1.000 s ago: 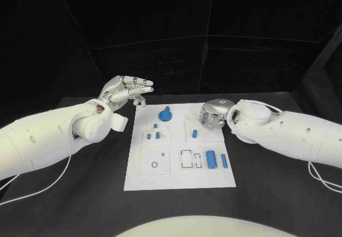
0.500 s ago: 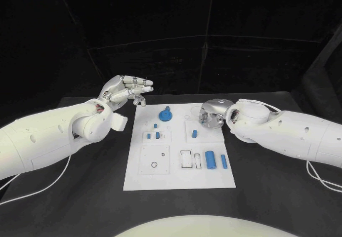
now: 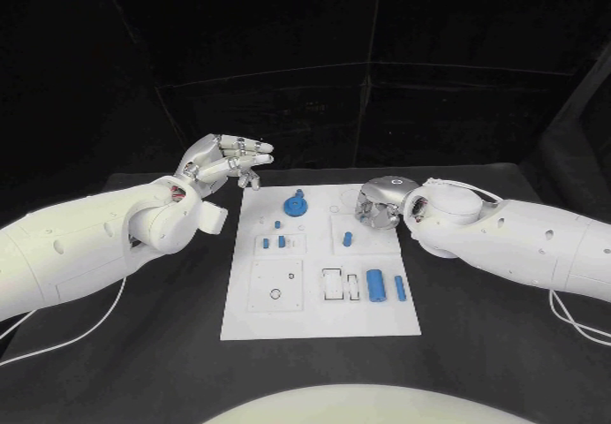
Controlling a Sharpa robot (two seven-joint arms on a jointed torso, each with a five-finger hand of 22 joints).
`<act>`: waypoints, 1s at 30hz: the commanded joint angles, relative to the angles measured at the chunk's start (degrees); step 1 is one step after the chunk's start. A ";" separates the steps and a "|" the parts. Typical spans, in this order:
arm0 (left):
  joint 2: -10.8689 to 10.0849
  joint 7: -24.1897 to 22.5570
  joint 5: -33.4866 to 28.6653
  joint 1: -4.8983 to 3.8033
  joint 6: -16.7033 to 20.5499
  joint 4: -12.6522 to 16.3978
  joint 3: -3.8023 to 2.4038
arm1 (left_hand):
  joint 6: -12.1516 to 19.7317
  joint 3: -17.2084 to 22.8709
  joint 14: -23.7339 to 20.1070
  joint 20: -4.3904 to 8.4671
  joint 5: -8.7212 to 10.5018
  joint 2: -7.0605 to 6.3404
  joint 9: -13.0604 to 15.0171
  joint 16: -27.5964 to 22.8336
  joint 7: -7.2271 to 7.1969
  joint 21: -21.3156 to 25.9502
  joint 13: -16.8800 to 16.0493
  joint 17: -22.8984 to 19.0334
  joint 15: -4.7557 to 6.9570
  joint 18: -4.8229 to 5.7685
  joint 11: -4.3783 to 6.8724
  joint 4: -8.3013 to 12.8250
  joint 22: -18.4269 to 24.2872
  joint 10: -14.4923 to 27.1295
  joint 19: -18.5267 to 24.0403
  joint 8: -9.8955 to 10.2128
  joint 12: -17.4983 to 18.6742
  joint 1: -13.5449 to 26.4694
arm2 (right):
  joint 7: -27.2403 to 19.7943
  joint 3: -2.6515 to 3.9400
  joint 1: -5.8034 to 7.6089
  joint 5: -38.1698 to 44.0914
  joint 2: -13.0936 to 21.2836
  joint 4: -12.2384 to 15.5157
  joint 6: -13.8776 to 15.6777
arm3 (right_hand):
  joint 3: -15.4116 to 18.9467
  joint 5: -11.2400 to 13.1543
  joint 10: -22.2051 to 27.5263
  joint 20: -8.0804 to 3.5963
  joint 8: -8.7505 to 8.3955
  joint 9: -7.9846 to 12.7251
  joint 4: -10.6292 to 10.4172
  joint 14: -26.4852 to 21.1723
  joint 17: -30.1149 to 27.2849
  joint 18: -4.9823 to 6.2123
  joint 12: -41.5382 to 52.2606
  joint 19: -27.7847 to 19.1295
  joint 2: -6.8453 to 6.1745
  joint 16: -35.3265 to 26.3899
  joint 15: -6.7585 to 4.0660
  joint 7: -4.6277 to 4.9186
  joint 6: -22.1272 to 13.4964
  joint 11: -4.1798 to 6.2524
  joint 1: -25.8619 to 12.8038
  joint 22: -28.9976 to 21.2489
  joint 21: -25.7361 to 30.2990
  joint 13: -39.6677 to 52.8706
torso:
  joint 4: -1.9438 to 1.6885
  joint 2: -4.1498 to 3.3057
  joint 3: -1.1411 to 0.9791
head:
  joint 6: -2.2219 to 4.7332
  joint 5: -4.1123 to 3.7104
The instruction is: Assemble the parts on the task board
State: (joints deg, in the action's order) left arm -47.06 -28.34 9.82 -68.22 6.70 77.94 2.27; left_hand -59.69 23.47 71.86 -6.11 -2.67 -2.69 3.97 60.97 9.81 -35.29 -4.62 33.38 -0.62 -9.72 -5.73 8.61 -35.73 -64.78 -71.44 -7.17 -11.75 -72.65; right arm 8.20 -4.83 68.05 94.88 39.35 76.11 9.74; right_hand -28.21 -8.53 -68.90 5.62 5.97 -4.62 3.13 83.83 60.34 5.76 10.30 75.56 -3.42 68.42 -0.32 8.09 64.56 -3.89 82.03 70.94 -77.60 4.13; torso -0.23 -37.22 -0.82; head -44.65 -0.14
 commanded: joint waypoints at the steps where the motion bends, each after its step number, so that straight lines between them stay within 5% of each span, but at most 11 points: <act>1: 0.04 -0.18 -0.39 -0.08 -0.62 0.04 -0.06 | 0.36 -0.42 -0.31 -0.10 -0.26 0.31 -0.06 -0.38 0.16 0.30 -0.05 -0.07 -0.02 -0.72 0.07 0.02 0.05 0.34 0.31 -0.33 -0.15 -0.39 | 0.58 0.07 0.18 0.83 0.84 1.05 3.59 | -0.38 -0.17 -0.18 -0.03 -0.18 0.10 0.07 1.68 -0.14 -1.15 -0.20 0.25 0.42 -0.04 -0.26 0.32 0.06 -0.28 0.23 0.10 -0.25 0.11 | 0.02 0.00 -0.02 | 0.05 0.06; 17: 0.02 -0.23 -0.39 -0.06 -0.54 0.13 -0.04 | 0.52 -0.49 -0.41 -0.10 -0.26 0.30 -0.08 -0.41 0.23 0.40 -0.05 -0.18 -0.04 -0.72 0.02 0.10 0.12 0.49 0.32 -0.30 -0.24 -0.55 | -1.54 0.19 0.22 -0.70 5.10 8.16 11.29 | -1.47 -1.17 -0.10 0.05 -0.41 0.21 1.02 1.69 -0.05 -1.27 -0.37 0.54 -0.28 0.44 -0.15 0.47 0.00 -0.42 -0.24 0.83 -0.82 0.10 | -0.14 0.03 0.07 | 0.43 0.12; 30: 0.15 -0.19 -0.39 -0.05 -0.57 0.40 -0.01 | 0.56 -0.51 -0.43 -0.11 -0.26 0.29 -0.08 -0.41 0.24 0.42 -0.05 -0.19 -0.05 -0.72 0.01 0.10 0.14 0.53 0.32 -0.29 -0.25 -0.56 | -2.24 0.36 0.23 -2.09 5.40 16.86 11.66 | -1.88 -1.44 -0.11 0.08 -0.49 0.24 1.36 1.70 -0.01 -1.31 -0.39 0.65 -0.42 0.63 -0.12 0.51 0.00 -0.46 -0.31 1.10 -1.04 0.11 | -0.08 0.01 0.17 | 0.19 1.62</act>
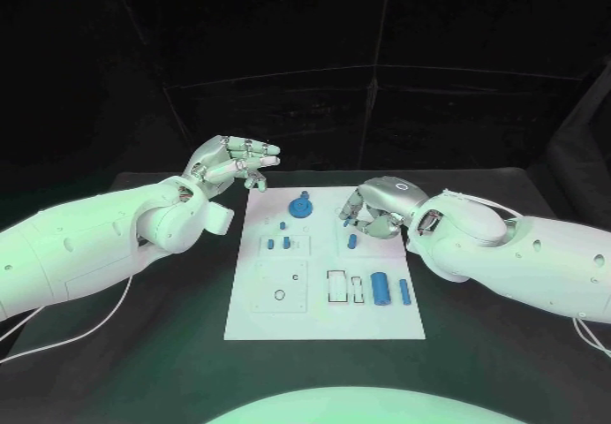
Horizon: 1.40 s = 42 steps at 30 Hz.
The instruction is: Assemble the parts on the task board
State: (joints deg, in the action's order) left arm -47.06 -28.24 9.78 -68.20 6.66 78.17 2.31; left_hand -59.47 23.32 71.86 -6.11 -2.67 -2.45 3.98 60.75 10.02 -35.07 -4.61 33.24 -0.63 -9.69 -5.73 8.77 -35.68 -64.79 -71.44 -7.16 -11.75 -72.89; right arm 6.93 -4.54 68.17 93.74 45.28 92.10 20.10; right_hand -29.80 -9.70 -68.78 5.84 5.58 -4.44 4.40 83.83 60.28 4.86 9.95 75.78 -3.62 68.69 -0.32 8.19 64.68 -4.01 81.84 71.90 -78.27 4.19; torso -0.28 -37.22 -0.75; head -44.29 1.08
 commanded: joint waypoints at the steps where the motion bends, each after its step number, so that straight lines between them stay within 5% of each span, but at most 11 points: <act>1: 0.25 -0.28 -0.36 -0.08 -0.52 0.16 -0.05 | 0.34 -0.36 -0.44 -0.11 -0.26 0.05 -0.09 -0.19 0.03 0.20 -0.05 -0.05 -0.05 -0.75 0.00 -0.05 0.09 0.53 0.32 -0.29 -0.25 -0.32 | -1.14 0.07 0.10 -1.21 -1.12 1.16 1.06 | -0.29 -0.27 -0.23 -0.14 -0.10 0.06 0.09 1.70 0.05 -0.41 -0.05 0.43 -0.23 0.36 -0.13 0.40 -0.11 -0.34 -0.12 0.15 -0.37 0.05 | -0.01 0.00 0.09 | -0.24 0.58; 6: 0.88 -0.22 -0.36 -0.08 -0.55 -0.02 -0.02 | 0.43 -0.41 -0.48 -0.12 -0.26 0.05 -0.11 -0.20 0.07 0.25 -0.05 -0.11 -0.07 -0.75 -0.03 -0.06 0.12 0.62 0.32 -0.27 -0.29 -0.33 | -2.31 0.01 -0.29 -2.30 -4.55 1.08 -0.53 | -0.39 -0.29 -0.13 -0.12 -0.17 0.09 0.16 1.70 0.05 -0.41 -0.11 0.39 -0.31 0.43 -0.09 0.47 -0.21 -0.40 -0.26 0.15 -0.39 0.04 | -0.23 -0.05 0.11 | -0.63 1.60; 19: 1.63 0.10 -0.37 -0.15 -0.24 0.18 0.07 | 0.59 -0.60 -0.53 -0.16 -0.25 -0.02 -0.12 -0.18 0.15 0.33 -0.06 -0.13 -0.12 -0.73 -0.10 -0.11 0.19 0.75 0.31 -0.24 -0.40 -0.26 | -2.76 -0.08 -3.83 -1.65 -10.78 -2.55 -5.06 | -0.60 -0.35 0.21 -0.05 -0.39 0.18 0.35 1.72 0.16 -0.46 -0.30 0.49 -0.40 0.68 0.02 0.61 -0.49 -0.54 -0.49 0.40 -0.58 -0.01 | -0.02 -0.11 0.08 | -1.69 4.36; 42: 2.22 0.29 -0.37 -0.19 -0.54 0.12 0.07 | 0.68 -0.67 -0.55 -0.17 -0.26 -0.05 -0.13 -0.18 0.18 0.36 -0.05 -0.17 -0.14 -0.73 -0.13 -0.13 0.21 0.82 0.30 -0.22 -0.43 -0.24 | -0.32 -0.14 -5.92 1.06 -13.30 -4.31 -9.53 | -0.43 -0.22 0.54 0.11 -0.57 0.24 0.47 1.73 0.25 -0.57 -0.45 0.76 -0.69 0.97 0.18 0.77 -0.74 -0.70 -1.03 0.90 -0.94 -0.02 | 0.04 -0.02 -0.02 | -2.87 6.04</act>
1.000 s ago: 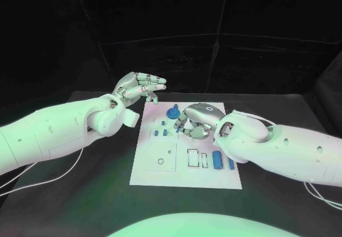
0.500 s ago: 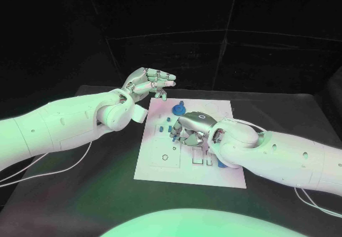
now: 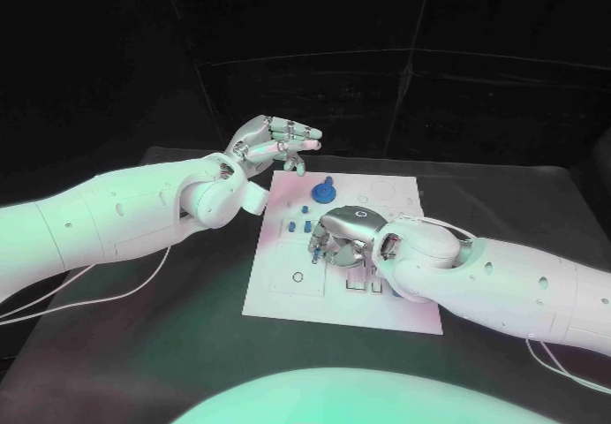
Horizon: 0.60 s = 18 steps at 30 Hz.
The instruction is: Assemble the parts on the task board
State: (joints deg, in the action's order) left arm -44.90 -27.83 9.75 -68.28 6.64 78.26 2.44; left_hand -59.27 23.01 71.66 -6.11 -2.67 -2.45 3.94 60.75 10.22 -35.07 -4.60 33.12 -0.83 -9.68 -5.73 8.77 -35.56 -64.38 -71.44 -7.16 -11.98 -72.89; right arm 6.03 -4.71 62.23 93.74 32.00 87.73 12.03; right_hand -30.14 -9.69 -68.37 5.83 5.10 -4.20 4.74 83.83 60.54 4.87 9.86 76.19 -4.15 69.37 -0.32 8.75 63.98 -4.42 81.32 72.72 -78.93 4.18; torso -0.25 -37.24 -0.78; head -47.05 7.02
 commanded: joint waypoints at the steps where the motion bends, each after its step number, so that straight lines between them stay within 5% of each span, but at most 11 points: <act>1: 0.06 -0.12 -0.34 -0.11 -0.54 0.01 -0.05 | 0.47 -0.36 -0.35 -0.17 -0.26 -0.05 -0.09 -0.18 -0.02 0.37 -0.06 -0.06 0.06 -0.74 -0.12 -0.13 0.09 0.41 0.30 -0.22 -0.20 -0.24 | 0.61 0.03 -0.01 1.12 -0.02 0.06 -1.51 | -0.07 -0.22 0.13 0.12 -0.09 -0.01 0.12 1.73 0.00 -0.58 -0.35 0.37 -0.17 0.30 0.18 0.21 -0.05 -0.30 -0.54 0.11 -0.29 -0.01 | -0.02 -0.01 0.03 | -0.15 0.11; 18: 0.14 0.18 -0.34 -0.11 -0.92 -0.12 -0.05 | 0.57 -0.48 -0.38 -0.20 -0.25 -0.04 -0.09 -0.16 0.02 0.43 -0.07 -0.08 0.02 -0.73 -0.17 -0.21 0.14 0.53 0.29 -0.22 -0.28 -0.17 | 1.07 -0.01 -0.27 1.84 -0.74 -0.65 -1.37 | 0.10 -0.20 0.16 0.18 -0.10 -0.01 0.02 1.73 0.01 -0.59 -0.35 0.37 -0.17 0.40 0.22 0.23 -0.04 -0.31 -0.85 0.16 -0.33 0.01 | 0.00 -0.02 0.04 | -0.42 0.29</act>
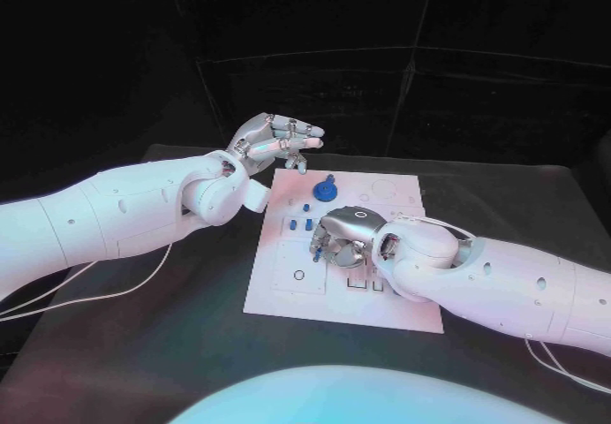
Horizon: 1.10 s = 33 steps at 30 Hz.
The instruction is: Assemble the parts on the task board
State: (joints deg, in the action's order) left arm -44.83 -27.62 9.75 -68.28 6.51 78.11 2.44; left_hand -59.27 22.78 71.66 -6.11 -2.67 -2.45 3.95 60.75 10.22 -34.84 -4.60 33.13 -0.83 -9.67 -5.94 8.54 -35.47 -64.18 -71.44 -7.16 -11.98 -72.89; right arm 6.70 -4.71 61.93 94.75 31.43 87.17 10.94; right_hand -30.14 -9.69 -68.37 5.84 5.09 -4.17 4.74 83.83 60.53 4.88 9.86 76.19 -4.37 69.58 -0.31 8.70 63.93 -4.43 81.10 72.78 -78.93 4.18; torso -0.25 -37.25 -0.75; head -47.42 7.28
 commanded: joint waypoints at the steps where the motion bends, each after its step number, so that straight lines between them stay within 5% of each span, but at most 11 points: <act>1: 0.07 0.00 -0.33 -0.11 -0.83 0.03 -0.05 | 0.57 -0.25 -0.38 -0.20 -0.26 -0.04 -0.10 -0.16 0.02 0.19 -0.07 -0.09 0.02 -0.74 0.04 0.02 0.05 0.32 0.29 -0.22 -0.29 -0.17 | 0.44 -0.01 0.01 0.90 -0.24 -0.16 -0.28 | 0.09 -0.20 0.16 0.17 -0.10 -0.04 0.02 1.73 0.02 -0.60 -0.36 0.37 0.06 0.19 0.22 0.28 0.02 -0.31 -0.63 0.10 -0.33 0.01 | 0.01 0.00 0.01 | -0.10 0.04; 18: 0.22 0.19 -0.33 -0.11 -1.10 -0.14 -0.05 | 0.65 -0.37 -0.46 -0.23 -0.25 -0.05 -0.10 -0.20 0.05 0.25 -0.07 -0.22 -0.01 -0.73 0.01 -0.04 0.10 0.43 0.29 -0.22 -0.35 -0.10 | 0.70 -0.15 -0.23 1.84 -1.02 -0.57 -2.21 | 0.36 -0.11 0.17 0.23 -0.09 -0.06 -0.01 1.71 -0.03 -0.59 -0.34 0.34 -0.03 0.26 0.23 0.24 0.05 -0.28 -0.94 0.12 -0.35 0.04 | 0.03 0.00 -0.03 | -0.60 0.20; 33: 0.32 0.23 -0.33 -0.11 -1.16 -0.51 -0.06 | 0.71 -0.45 -0.53 -0.25 -0.26 -0.04 -0.10 -0.25 0.06 0.31 -0.07 -0.34 -0.04 -0.73 -0.01 -0.09 0.14 0.52 0.30 -0.22 -0.40 -0.06 | -0.67 -0.22 -0.26 1.46 -1.10 -0.48 -0.91 | 2.00 -0.75 1.39 0.54 -0.77 0.16 -0.50 1.47 -0.63 -0.46 -0.95 -0.21 -0.77 0.30 0.54 0.50 -1.10 -0.60 -2.66 -0.35 0.01 -0.15 | 0.00 0.04 0.00 | -0.83 0.12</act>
State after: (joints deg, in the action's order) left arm -44.58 -27.19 9.74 -68.28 5.99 77.60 2.44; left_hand -58.84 22.62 71.66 -6.11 -2.67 -2.45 3.91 60.75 10.22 -34.84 -4.60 32.83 -0.83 -9.67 -5.94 8.37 -35.38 -64.18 -71.44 -7.16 -12.20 -72.89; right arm 6.95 -4.84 61.71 96.24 30.37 86.64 10.11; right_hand -28.44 -10.09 -67.35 6.05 4.43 -4.09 4.16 84.05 59.94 4.88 9.21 75.97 -5.10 69.56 -0.10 9.21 63.06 -4.97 78.83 72.46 -78.93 4.09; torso -0.25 -37.24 -0.75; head -48.23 7.42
